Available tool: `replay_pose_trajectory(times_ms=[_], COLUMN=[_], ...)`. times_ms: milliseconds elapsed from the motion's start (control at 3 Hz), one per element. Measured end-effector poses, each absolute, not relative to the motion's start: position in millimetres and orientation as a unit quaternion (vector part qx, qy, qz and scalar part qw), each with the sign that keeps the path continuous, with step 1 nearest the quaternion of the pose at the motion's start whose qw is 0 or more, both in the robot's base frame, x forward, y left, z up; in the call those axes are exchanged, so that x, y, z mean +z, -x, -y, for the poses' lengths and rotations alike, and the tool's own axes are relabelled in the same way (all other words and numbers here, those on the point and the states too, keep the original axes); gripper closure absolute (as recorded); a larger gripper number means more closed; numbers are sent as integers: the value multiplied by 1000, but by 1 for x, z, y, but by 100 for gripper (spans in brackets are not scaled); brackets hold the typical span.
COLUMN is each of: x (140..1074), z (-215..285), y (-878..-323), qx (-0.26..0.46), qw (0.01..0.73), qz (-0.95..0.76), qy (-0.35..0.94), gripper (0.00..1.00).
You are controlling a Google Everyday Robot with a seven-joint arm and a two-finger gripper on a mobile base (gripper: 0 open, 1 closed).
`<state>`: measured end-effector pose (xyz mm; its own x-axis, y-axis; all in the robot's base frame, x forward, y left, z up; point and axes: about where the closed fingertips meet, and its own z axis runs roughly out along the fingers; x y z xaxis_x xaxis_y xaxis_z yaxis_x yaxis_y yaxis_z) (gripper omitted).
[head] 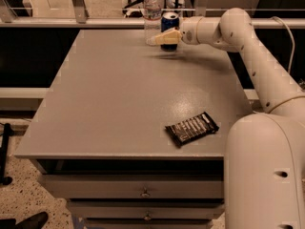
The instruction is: Move pepsi can near water bottle
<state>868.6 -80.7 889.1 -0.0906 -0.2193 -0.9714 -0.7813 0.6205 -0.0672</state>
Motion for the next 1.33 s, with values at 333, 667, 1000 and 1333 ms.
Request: replay_pose_trajectory(times_ms=[333, 667, 1000, 1333], x=[888, 896, 929, 953], z=[81, 103, 162, 208], y=[-866, -851, -799, -752], qx=[249, 241, 218, 196], qw=[568, 573, 602, 631], qz=[-697, -698, -689, -678], qy=[360, 355, 340, 323], gripper=[0, 0, 0, 0])
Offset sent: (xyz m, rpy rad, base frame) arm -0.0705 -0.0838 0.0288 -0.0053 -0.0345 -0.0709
